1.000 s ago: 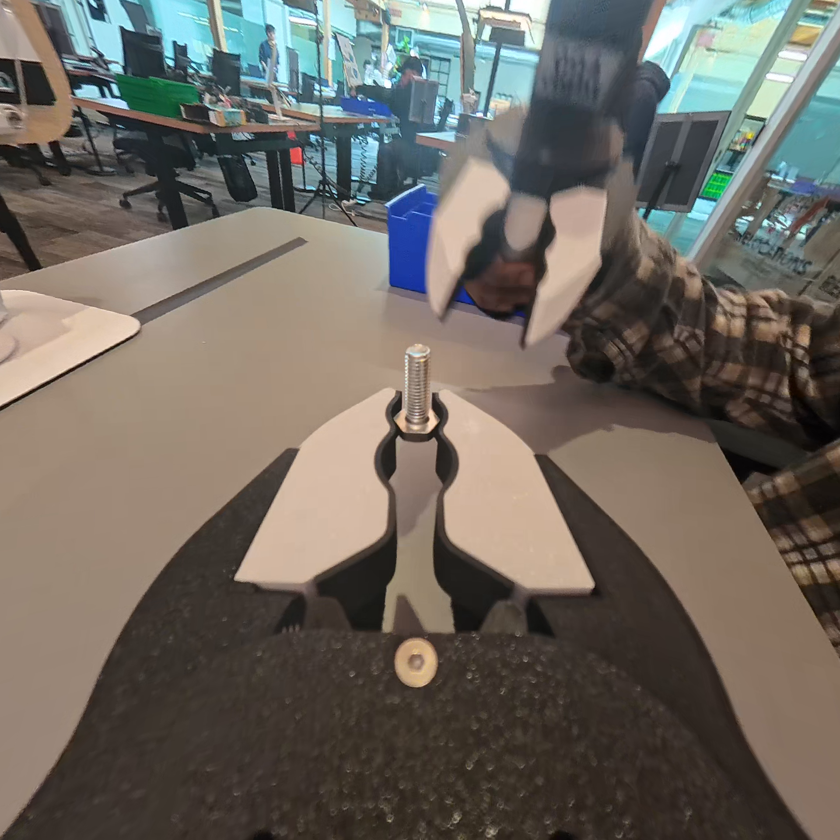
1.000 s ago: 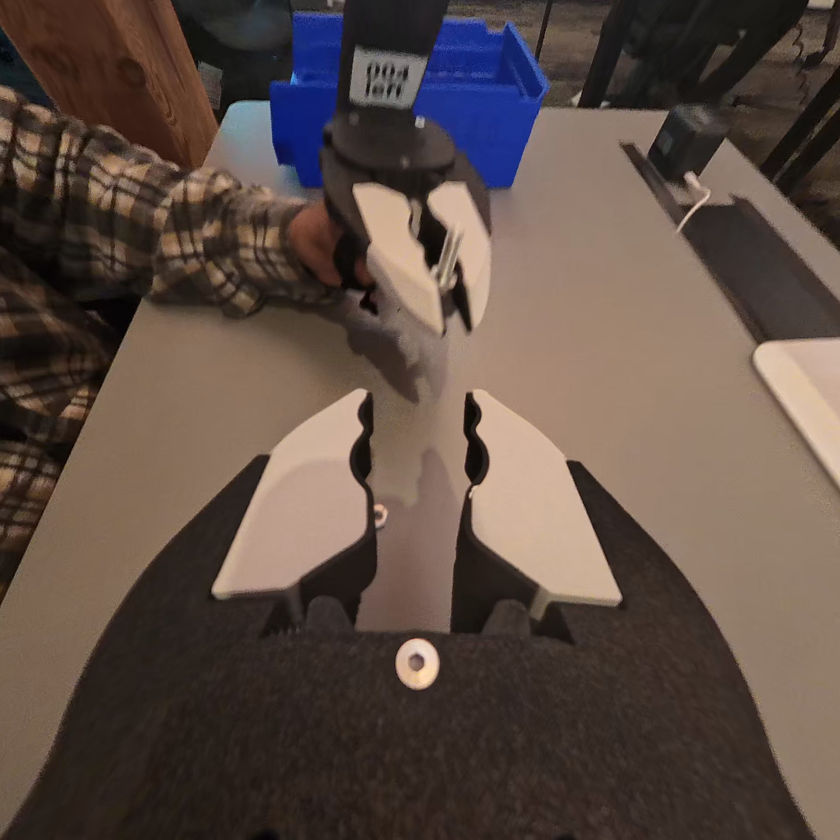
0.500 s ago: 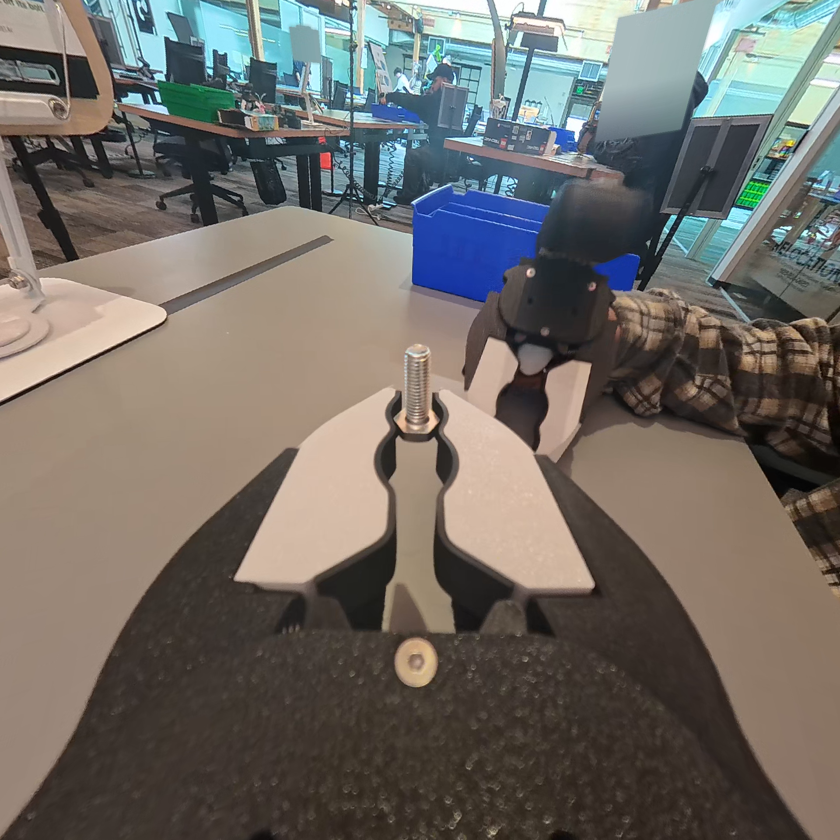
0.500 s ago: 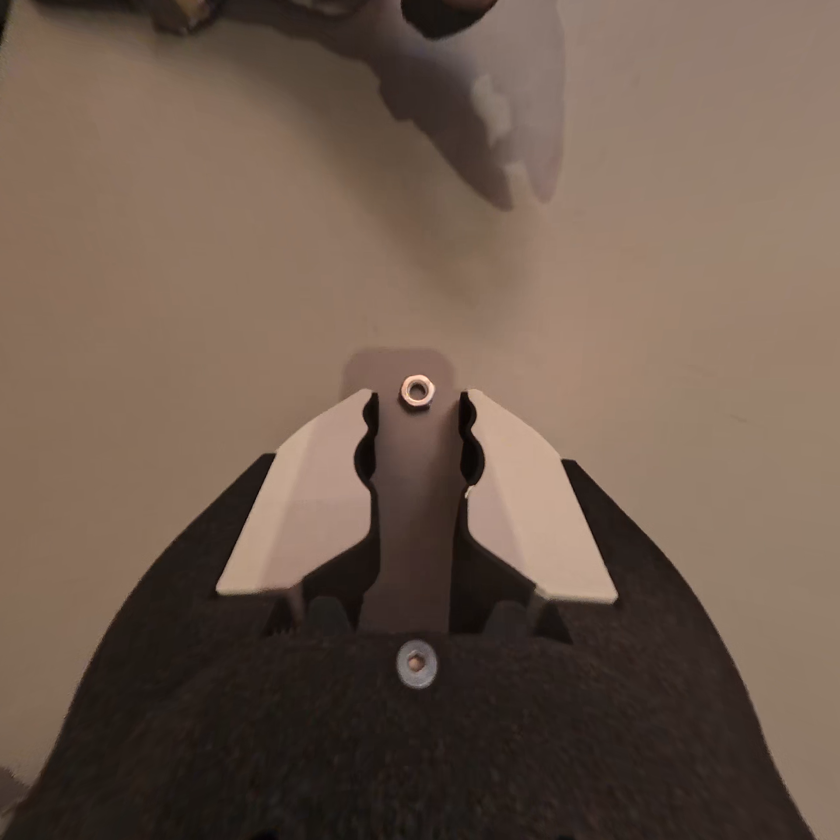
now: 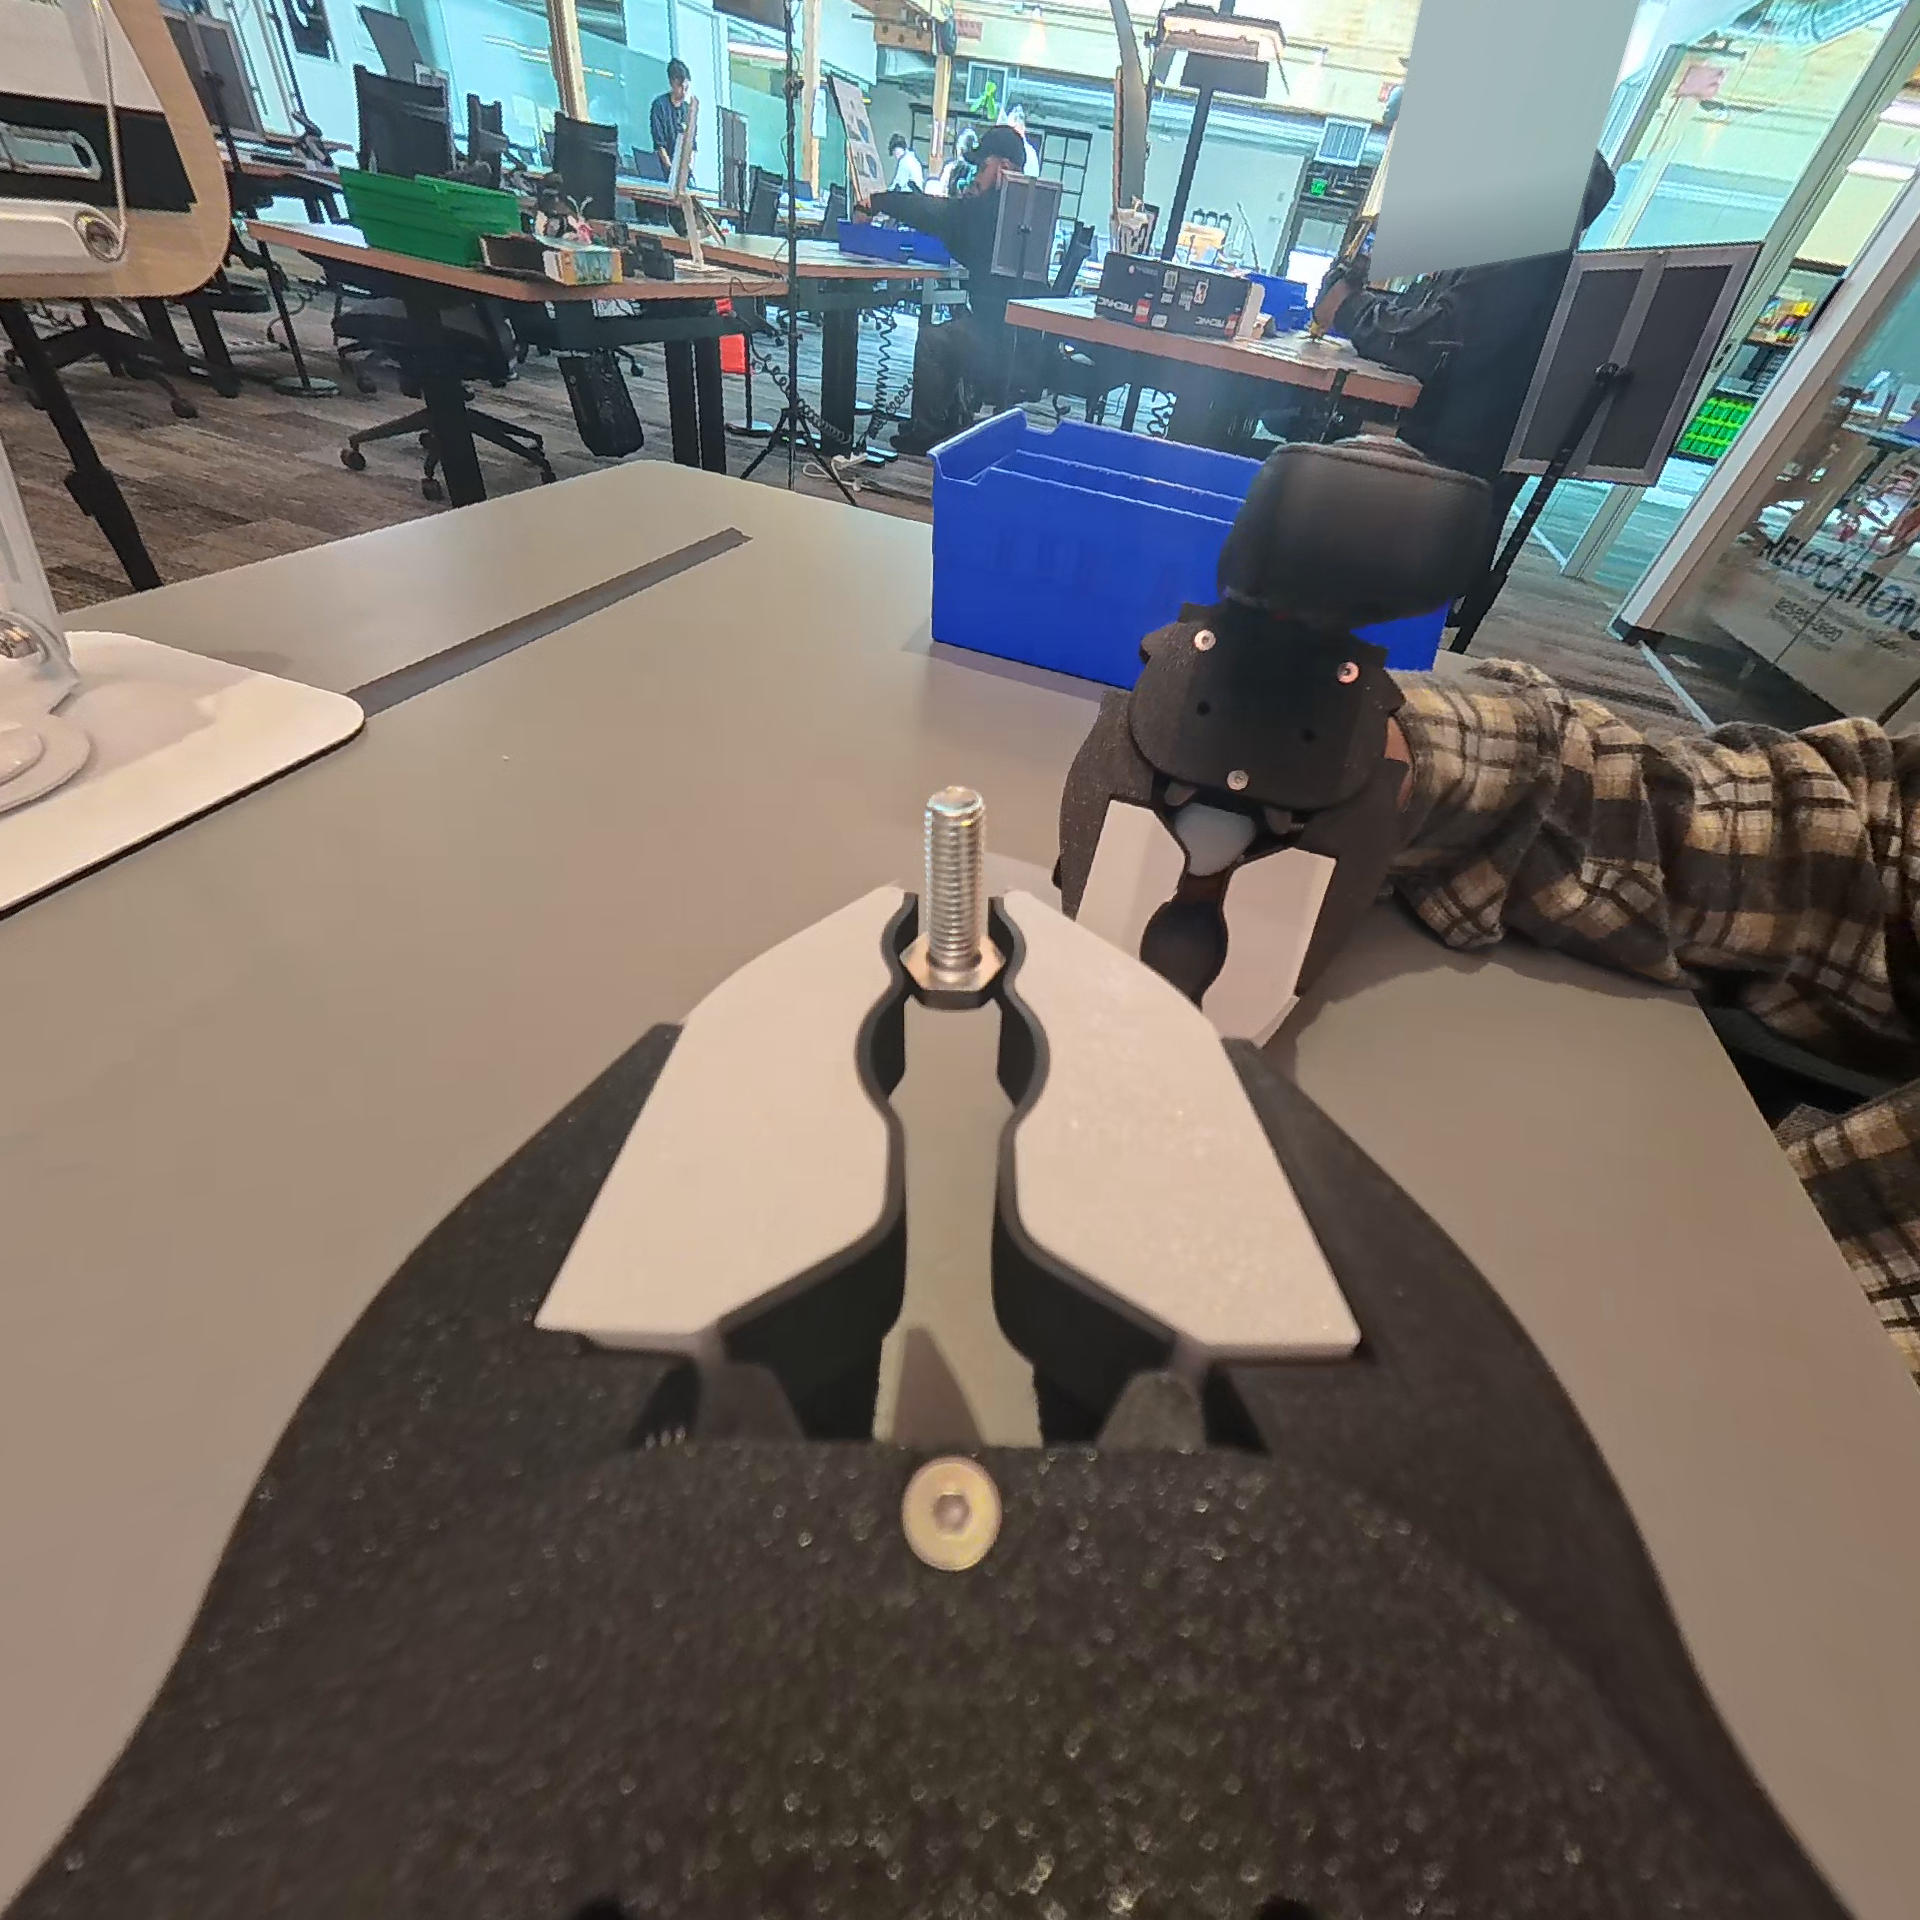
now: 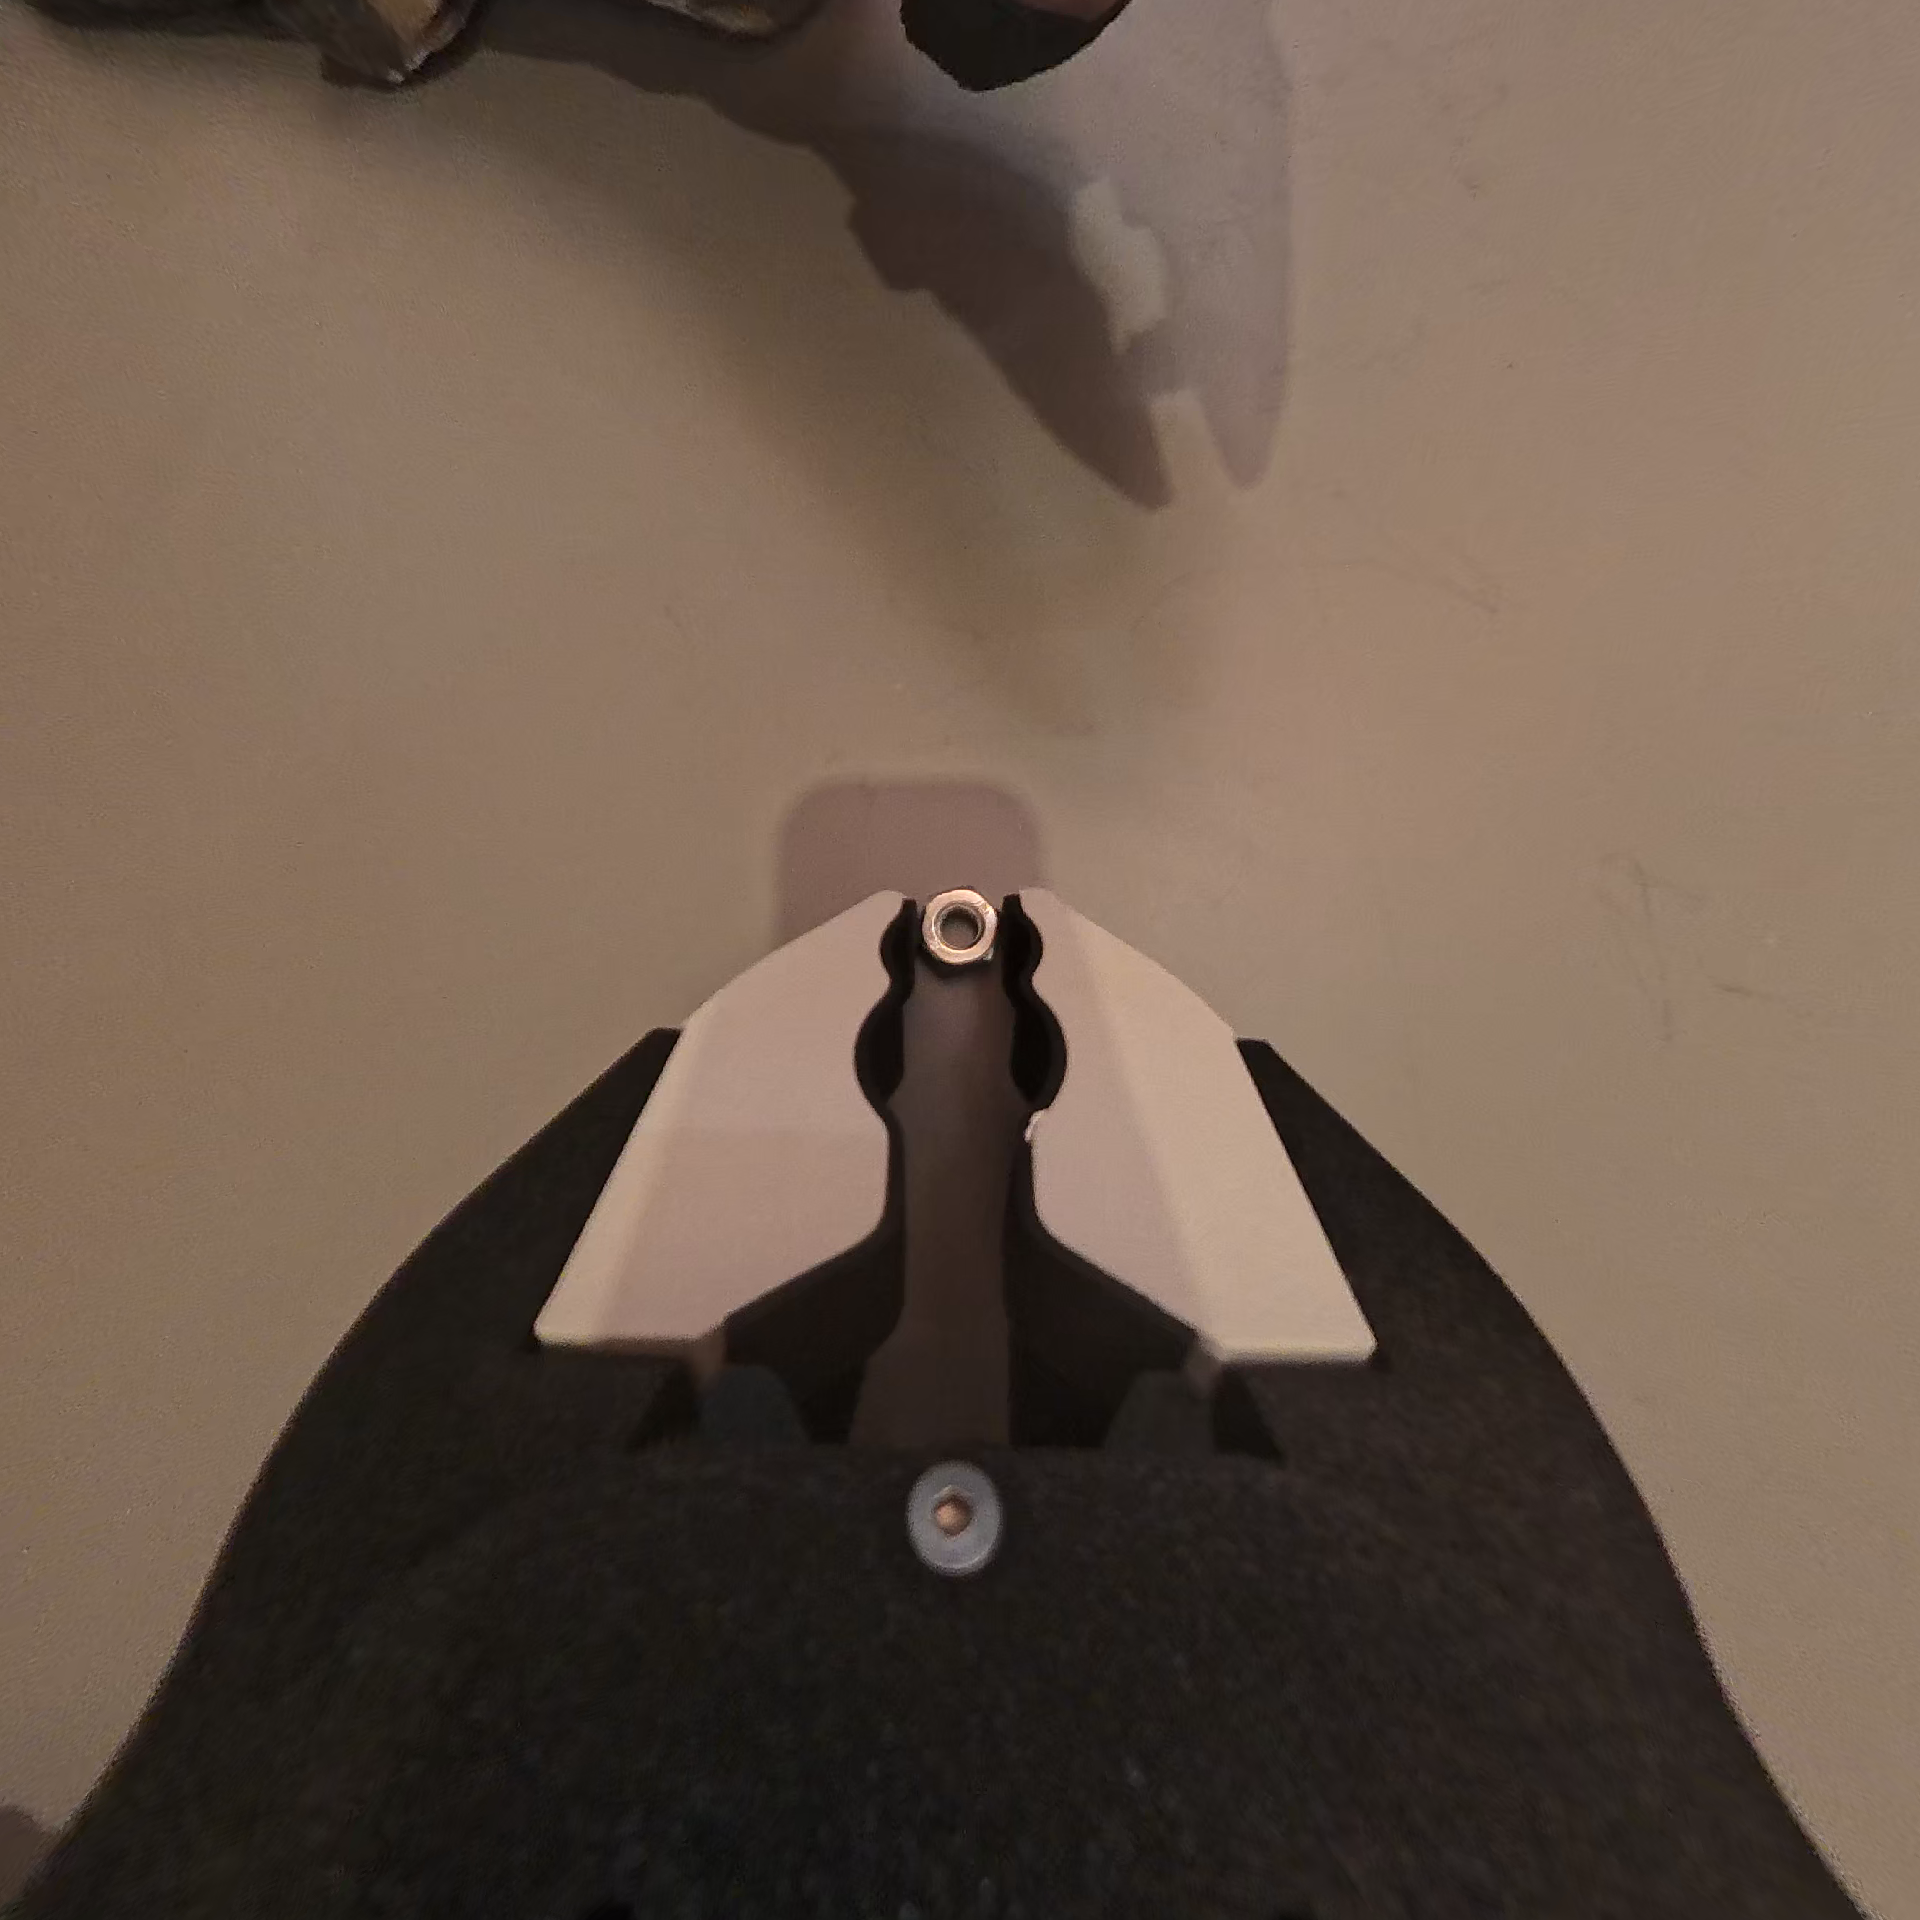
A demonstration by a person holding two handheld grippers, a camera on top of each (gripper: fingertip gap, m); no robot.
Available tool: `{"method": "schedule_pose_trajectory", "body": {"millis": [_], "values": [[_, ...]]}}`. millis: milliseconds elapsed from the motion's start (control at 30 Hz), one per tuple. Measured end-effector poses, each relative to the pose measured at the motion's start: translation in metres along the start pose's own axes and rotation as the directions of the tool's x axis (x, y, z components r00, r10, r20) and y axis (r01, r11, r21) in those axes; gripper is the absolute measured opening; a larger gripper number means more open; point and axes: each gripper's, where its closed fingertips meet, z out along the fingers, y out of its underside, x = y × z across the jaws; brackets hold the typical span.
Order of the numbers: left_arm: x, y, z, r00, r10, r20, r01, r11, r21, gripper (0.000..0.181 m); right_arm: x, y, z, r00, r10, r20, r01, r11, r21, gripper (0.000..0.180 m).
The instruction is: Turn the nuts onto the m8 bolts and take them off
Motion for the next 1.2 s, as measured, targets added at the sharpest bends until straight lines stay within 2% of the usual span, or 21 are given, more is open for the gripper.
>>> {"method": "schedule_pose_trajectory", "body": {"millis": [33,167,400,500,667,900,1200], "values": [[0.000,0.001,0.000,1.000,-0.002,-0.001,0.002,1.000,-0.003,0.012,0.000,0.000,0.000,1.000,0.005,-0.004,-0.005,1.000,0.000,0.015],[0.001,0.002,0.001,1.000,-0.002,-0.001,0.002,1.000,-0.012,0.012,0.008,-0.011,-0.009,0.999,0.021,-0.050,-0.018,0.999,0.051,0.015],[0.012,0.002,0.004,1.000,0.015,-0.027,-0.015,1.000,-0.003,0.012,0.027,-0.087,-0.085,0.988,-0.011,-0.151,0.036,0.985,0.166,0.015],[0.020,0.002,0.007,0.999,0.031,-0.044,-0.031,0.999,-0.009,0.012,0.027,-0.120,-0.098,0.988,-0.060,-0.141,0.083,0.983,0.162,0.015],[0.029,0.003,0.011,0.997,0.055,-0.062,-0.056,0.998,-0.022,0.012,0.024,-0.143,-0.085,0.993,-0.097,-0.060,0.105,0.986,0.129,0.015],[0.031,0.005,0.012,0.995,0.084,-0.060,-0.087,0.995,-0.039,0.012,0.020,-0.139,-0.065,0.995,-0.099,0.023,0.097,0.994,0.053,0.015],[0.030,0.010,0.014,0.993,0.109,-0.051,-0.113,0.991,-0.077,0.012,0.020,-0.136,-0.060,0.994,-0.097,0.047,0.096,0.995,0.029,0.014]]}}
